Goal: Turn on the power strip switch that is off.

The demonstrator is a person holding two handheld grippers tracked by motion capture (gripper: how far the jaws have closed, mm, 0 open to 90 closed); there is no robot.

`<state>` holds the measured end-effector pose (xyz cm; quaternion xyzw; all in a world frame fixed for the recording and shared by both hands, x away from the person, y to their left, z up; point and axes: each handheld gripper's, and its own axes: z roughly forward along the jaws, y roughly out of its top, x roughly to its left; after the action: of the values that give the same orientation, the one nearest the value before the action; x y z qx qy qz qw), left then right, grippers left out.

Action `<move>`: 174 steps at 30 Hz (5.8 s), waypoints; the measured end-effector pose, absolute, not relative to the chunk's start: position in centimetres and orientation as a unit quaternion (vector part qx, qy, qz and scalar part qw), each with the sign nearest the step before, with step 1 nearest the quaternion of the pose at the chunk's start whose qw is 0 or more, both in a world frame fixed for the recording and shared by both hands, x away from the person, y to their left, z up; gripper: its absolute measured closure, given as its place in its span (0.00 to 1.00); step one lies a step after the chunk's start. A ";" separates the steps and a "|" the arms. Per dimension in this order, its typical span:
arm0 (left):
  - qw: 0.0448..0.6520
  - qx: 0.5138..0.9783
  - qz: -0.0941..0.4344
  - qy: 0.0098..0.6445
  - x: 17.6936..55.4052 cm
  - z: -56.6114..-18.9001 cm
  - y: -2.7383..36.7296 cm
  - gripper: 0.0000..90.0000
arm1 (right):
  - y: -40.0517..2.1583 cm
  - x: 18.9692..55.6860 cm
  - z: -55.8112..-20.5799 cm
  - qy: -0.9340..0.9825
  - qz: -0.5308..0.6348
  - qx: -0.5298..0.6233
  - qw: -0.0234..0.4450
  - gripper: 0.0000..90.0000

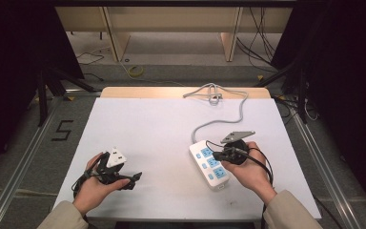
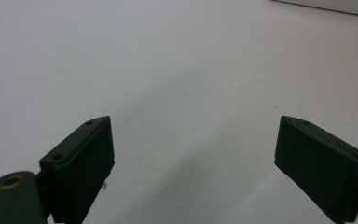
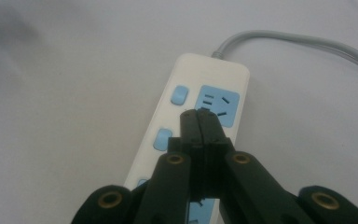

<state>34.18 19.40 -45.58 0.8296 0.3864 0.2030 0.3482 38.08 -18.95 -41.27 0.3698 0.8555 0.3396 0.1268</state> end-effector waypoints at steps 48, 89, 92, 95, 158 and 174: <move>0.349 0.829 0.203 0.386 34.2 -45.6 19.4 0.13 | -16.5 39.8 -41.3 0.867 0.318 0.362 0.127 1.00; 0.350 0.829 0.204 0.386 34.2 -45.6 19.4 0.13 | -14.4 40.9 -41.6 0.877 0.301 0.358 0.111 1.00; 0.350 0.829 0.204 0.386 34.2 -45.6 19.4 0.13 | -14.3 41.0 -41.7 0.877 0.299 0.360 0.110 1.00; 0.350 0.829 0.204 0.386 34.2 -45.6 19.4 0.13 | -14.3 41.1 -41.8 0.878 0.298 0.358 0.109 1.00; 0.351 0.830 0.202 0.384 34.3 -45.6 19.3 0.13 | -12.6 43.4 -43.7 0.891 0.256 0.362 0.094 1.00; 0.348 0.832 0.200 0.384 34.3 -45.6 19.3 0.13 | -12.4 43.6 -43.8 0.895 0.245 0.363 0.086 1.00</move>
<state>34.27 19.32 -45.61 0.8316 0.3835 0.2002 0.3483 43.58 -12.39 -43.80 0.3629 0.8949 0.2451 0.0864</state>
